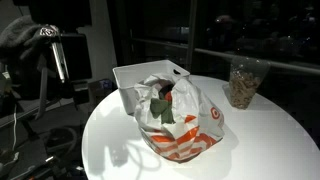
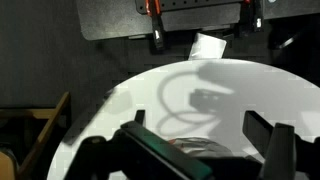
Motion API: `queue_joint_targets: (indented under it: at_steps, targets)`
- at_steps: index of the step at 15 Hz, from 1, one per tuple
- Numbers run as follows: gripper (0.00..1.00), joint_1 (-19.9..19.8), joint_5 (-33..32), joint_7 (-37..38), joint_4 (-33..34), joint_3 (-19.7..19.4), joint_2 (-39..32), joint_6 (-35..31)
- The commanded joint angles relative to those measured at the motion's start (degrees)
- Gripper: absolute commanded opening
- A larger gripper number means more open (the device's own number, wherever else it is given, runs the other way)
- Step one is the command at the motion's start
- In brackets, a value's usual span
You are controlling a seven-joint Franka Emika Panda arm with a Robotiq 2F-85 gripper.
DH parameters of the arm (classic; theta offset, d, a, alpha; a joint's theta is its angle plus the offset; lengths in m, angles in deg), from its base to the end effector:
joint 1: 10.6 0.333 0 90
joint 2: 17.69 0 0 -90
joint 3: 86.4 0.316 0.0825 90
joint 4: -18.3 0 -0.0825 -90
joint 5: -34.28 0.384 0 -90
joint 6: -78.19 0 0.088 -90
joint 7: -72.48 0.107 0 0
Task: Remove everything from the plastic and put them in the box
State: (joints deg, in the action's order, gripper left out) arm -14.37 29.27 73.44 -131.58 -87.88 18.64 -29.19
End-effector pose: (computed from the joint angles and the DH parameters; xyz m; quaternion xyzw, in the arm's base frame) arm 0.3384 -0.0377 0.4429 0.9974 -0.0359 -0.0549 0.0314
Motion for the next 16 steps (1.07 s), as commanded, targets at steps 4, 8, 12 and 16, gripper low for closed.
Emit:
queue_joint_targets:
  at_steps: [4,8,12,16]
  targets:
    - [1.0,0.2,-0.1,0.1,0.2,-0.1,0.1,0.1]
    - [1.0,5.0,7.5,-3.6,5.0,-0.6,-10.1,-2.4]
    - [1.0,8.4,20.7,-0.8,12.4,0.7,-22.5,-11.3]
    - [1.0,9.4,32.8,1.0,20.5,2.0,-35.3,-22.4]
